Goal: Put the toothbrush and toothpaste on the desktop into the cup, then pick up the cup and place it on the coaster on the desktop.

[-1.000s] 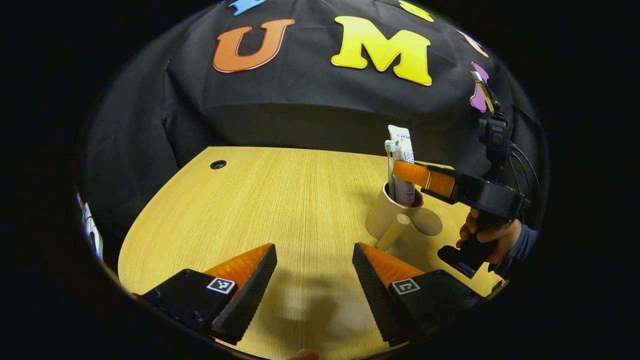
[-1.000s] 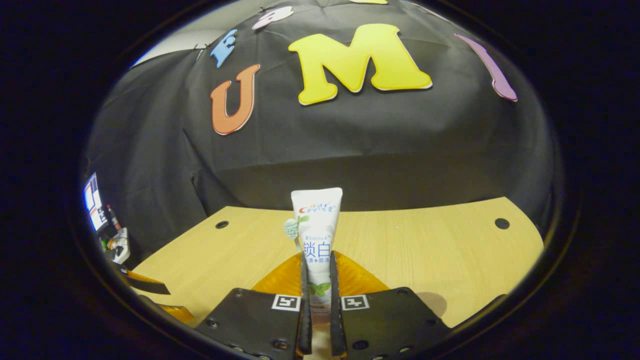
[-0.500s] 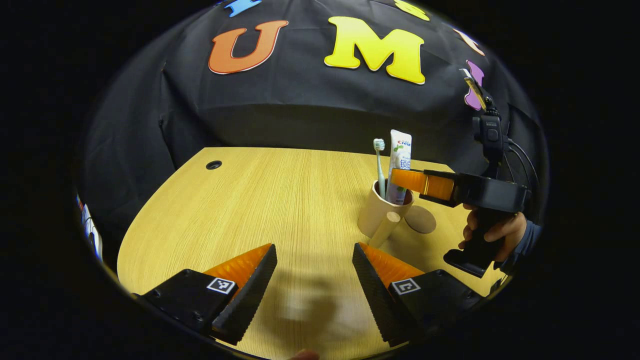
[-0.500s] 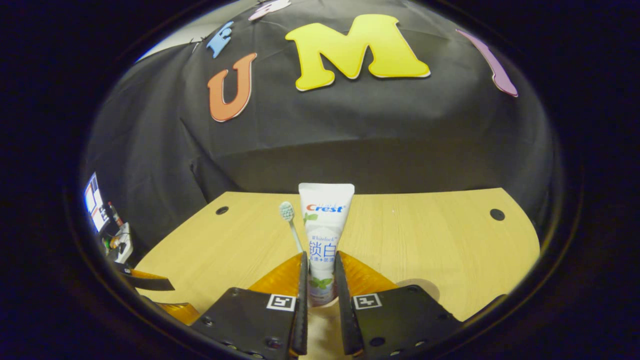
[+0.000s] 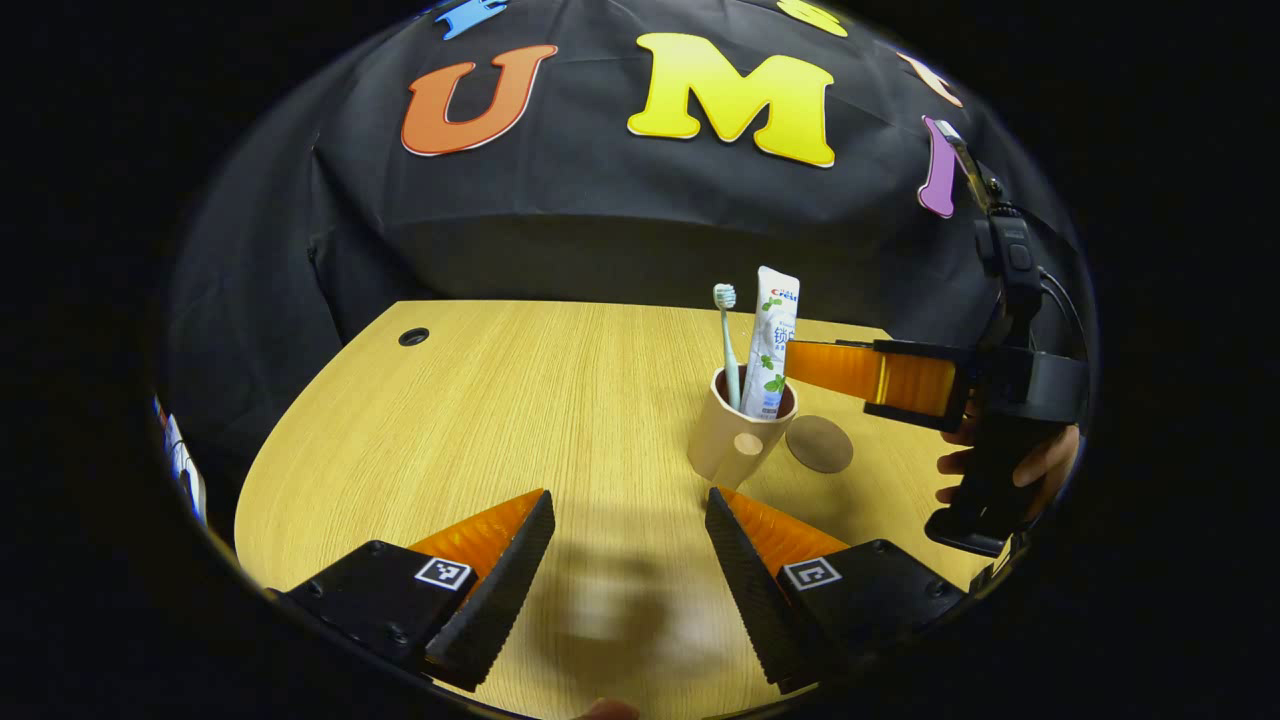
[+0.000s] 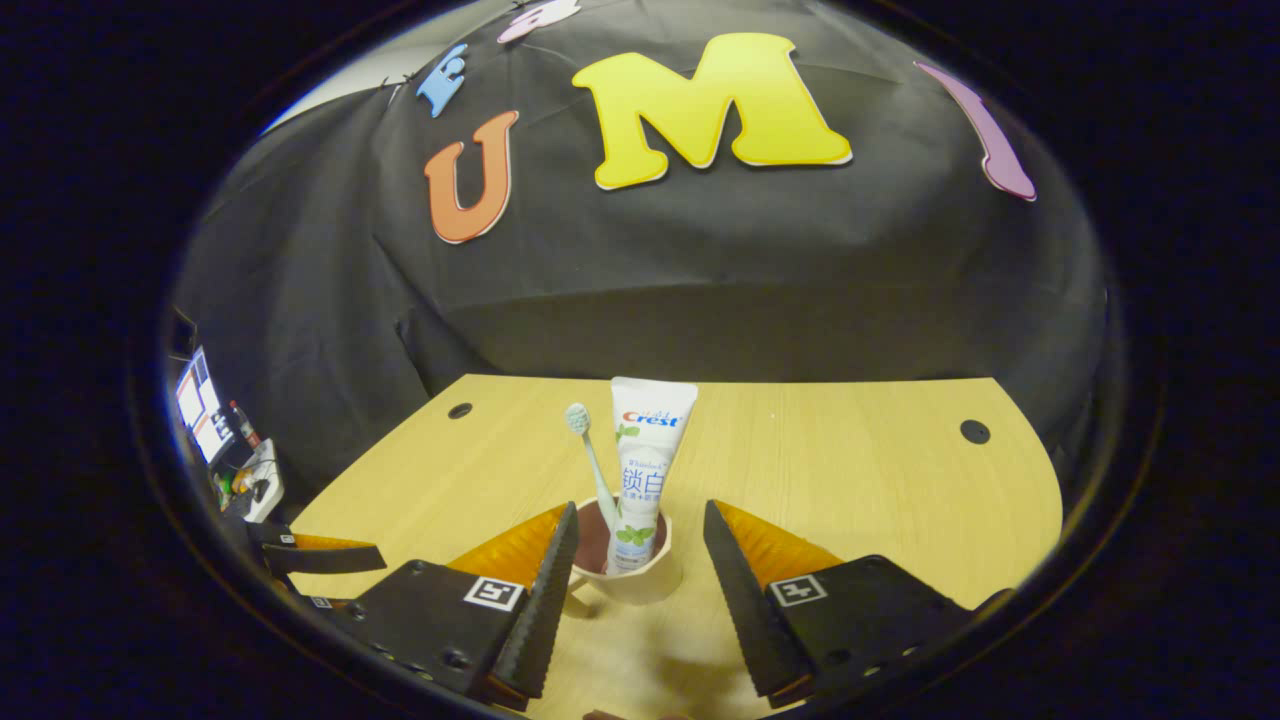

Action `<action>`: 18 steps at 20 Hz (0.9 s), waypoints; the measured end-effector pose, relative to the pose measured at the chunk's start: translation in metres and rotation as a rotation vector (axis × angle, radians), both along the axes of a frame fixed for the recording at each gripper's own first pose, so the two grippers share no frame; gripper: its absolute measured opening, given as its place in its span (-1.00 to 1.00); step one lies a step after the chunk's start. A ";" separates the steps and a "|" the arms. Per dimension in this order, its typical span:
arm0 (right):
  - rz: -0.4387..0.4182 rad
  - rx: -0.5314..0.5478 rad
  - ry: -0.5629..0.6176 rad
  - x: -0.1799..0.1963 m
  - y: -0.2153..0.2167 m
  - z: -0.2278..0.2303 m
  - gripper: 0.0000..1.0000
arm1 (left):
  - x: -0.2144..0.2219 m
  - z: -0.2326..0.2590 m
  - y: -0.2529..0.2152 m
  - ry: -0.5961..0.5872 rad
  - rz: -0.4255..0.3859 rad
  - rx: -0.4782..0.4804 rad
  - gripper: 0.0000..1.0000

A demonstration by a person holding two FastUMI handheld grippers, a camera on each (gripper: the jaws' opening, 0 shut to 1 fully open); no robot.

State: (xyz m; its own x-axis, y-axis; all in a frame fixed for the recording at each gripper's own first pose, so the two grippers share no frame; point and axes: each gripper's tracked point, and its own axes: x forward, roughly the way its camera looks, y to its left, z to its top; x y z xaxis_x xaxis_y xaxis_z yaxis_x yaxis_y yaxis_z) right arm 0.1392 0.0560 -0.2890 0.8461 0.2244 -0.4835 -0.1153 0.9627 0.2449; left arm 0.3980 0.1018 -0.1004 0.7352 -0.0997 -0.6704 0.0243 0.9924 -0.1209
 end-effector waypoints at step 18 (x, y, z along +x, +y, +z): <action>-0.123 -0.094 -0.075 -0.097 -0.112 0.062 0.56 | 0.040 -0.013 -0.071 0.260 -0.215 0.047 0.95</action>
State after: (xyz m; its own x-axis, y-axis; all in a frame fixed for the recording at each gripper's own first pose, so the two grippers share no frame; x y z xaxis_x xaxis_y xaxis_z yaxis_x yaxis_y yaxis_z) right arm 0.0426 -0.0559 -0.2272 0.8990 0.0741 -0.4316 -0.0104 0.9889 0.1481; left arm 0.4379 0.0308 -0.1139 0.5050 -0.1981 -0.8401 0.2077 0.9726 -0.1045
